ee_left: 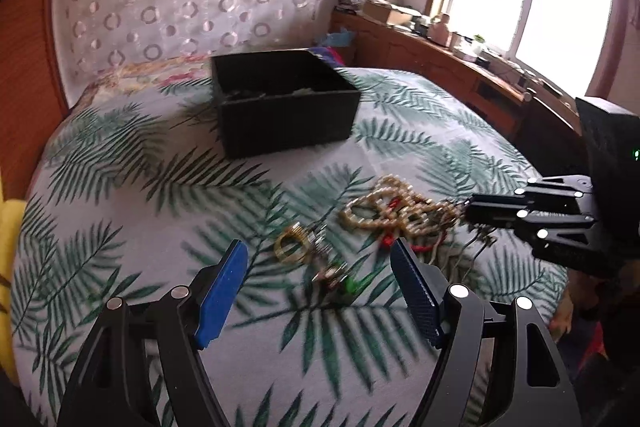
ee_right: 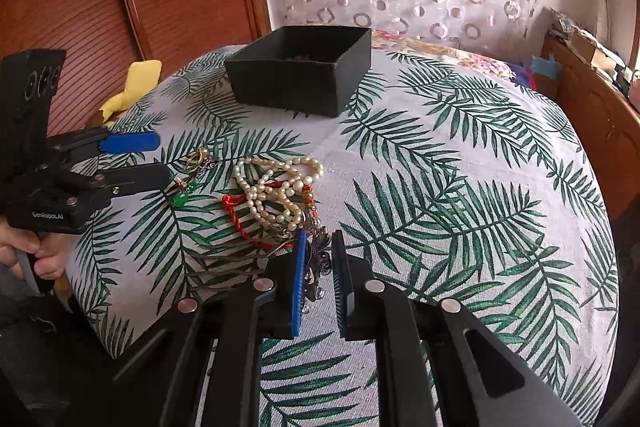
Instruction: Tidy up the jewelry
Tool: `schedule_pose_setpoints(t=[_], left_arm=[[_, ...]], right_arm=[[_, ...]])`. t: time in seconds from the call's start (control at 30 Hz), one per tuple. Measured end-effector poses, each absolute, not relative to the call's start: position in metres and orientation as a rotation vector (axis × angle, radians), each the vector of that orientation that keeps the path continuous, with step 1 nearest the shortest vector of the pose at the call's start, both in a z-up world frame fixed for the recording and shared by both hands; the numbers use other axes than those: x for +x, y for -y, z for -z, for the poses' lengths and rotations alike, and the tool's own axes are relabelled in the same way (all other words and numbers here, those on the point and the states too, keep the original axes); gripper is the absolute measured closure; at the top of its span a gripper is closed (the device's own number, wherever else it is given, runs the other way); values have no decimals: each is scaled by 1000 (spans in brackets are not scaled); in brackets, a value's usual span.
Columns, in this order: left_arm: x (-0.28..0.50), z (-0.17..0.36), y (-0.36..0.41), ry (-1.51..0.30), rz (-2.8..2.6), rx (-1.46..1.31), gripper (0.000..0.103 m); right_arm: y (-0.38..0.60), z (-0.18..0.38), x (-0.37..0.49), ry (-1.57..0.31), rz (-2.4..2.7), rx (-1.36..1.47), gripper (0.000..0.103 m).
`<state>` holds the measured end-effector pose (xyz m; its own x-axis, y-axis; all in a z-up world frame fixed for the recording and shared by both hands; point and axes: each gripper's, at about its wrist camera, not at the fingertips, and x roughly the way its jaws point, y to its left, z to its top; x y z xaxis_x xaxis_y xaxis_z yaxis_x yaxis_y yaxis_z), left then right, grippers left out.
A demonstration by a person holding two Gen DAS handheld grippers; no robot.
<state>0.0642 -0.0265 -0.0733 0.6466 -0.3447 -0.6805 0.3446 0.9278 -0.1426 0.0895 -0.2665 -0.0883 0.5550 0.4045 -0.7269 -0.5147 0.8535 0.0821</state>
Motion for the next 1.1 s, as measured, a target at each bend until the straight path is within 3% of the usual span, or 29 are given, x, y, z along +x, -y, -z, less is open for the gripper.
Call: schedule_pose_setpoints(t=[0.07,0.17,0.23,0.37,0.63,0.7,0.77,0.93,1.1], left_arm=[[71,71,33,-775,411,13,51],[85,70,42,-800,447,16,68],[97,73,48,-831,465,21,73],[111,77,59,-871,485,59,78],[123,90,81,-910,463,213,79],[124,91,81,-908,452,227,85],[126,90,81,-904,461,232,99],[125,83,77,-893,495,185,99],[107,44,66,-776,495,119,99]], right_arm=[[267,88,90,-813,-549,-143,89],[268,87,91,-809,-552,-134,89],[268,87,92,-807,-552,-129,89],[268,88,94,-802,-553,-121,89],[269,90,97,-798,-561,-111,89],[269,90,97,-798,-561,-111,89],[268,90,97,-797,-562,-109,89],[268,91,99,-799,-565,-104,89],[269,91,100,-799,-558,-99,89]])
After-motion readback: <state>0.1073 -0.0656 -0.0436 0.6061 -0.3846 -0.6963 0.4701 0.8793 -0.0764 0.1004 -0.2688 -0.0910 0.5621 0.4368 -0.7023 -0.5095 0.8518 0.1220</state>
